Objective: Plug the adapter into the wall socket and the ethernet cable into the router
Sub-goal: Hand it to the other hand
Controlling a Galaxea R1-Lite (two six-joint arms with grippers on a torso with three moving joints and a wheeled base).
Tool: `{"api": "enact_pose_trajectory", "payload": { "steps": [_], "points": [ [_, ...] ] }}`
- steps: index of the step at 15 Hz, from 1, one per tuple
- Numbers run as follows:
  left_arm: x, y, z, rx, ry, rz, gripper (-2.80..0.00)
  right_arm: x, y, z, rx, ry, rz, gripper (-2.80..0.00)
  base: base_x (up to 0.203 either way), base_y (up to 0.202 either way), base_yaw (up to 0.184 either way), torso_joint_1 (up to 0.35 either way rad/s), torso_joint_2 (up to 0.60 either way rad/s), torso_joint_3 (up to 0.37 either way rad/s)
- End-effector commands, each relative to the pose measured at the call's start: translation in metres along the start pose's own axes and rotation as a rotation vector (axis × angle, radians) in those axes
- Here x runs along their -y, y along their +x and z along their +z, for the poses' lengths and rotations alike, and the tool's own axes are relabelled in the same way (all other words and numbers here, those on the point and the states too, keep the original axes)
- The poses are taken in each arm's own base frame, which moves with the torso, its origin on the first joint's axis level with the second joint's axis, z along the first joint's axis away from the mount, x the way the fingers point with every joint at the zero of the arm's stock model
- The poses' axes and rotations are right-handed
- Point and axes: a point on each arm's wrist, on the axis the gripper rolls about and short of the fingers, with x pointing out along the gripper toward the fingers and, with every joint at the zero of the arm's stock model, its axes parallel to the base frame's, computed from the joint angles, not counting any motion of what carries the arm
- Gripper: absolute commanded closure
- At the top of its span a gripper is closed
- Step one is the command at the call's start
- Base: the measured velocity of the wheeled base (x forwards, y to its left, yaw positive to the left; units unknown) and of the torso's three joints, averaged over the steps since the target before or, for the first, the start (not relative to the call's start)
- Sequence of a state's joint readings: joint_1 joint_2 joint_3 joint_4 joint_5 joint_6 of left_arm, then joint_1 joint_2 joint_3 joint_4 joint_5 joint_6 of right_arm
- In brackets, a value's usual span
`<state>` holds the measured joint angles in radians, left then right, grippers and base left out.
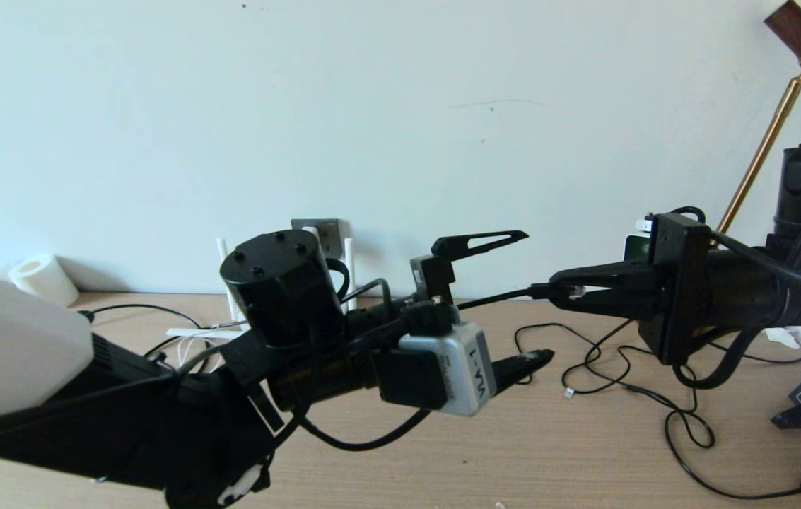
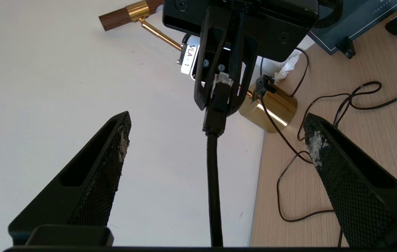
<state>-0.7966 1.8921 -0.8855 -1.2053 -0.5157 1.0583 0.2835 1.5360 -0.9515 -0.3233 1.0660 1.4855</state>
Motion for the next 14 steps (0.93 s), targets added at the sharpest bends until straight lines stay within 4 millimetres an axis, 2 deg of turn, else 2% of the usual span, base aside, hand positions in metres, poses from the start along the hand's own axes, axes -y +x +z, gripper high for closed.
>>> {"api": "enact_pose_trajectory", "payload": {
  "steps": [1, 7, 8, 14],
  "points": [
    [-0.0004, 0.0004, 0.0005, 0.006, 0.008, 0.003, -2.80, 0.0005, 0.0005, 0.0004, -0.007, 0.009, 0.000, 0.00, 0.000, 0.000, 0.000, 0.000, 0.00, 0.000],
    [0.0023, 0.0027, 0.0036, 0.015, 0.002, -0.004, -2.80, 0.0035, 0.0035, 0.0032, -0.012, 0.021, -0.007, 0.00, 0.000, 0.000, 0.000, 0.000, 0.00, 0.000],
    [0.0037, 0.0039, 0.0050, 0.018, -0.005, -0.007, 0.00, 0.0035, 0.0038, 0.0030, -0.013, 0.021, -0.008, 0.00, 0.000, 0.000, 0.000, 0.000, 0.00, 0.000],
    [0.0067, 0.0060, 0.0020, 0.011, -0.010, -0.012, 0.00, 0.0028, 0.0041, 0.0018, -0.016, 0.016, -0.007, 0.00, 0.000, 0.000, 0.000, 0.000, 0.00, 0.000]
  ]
}}
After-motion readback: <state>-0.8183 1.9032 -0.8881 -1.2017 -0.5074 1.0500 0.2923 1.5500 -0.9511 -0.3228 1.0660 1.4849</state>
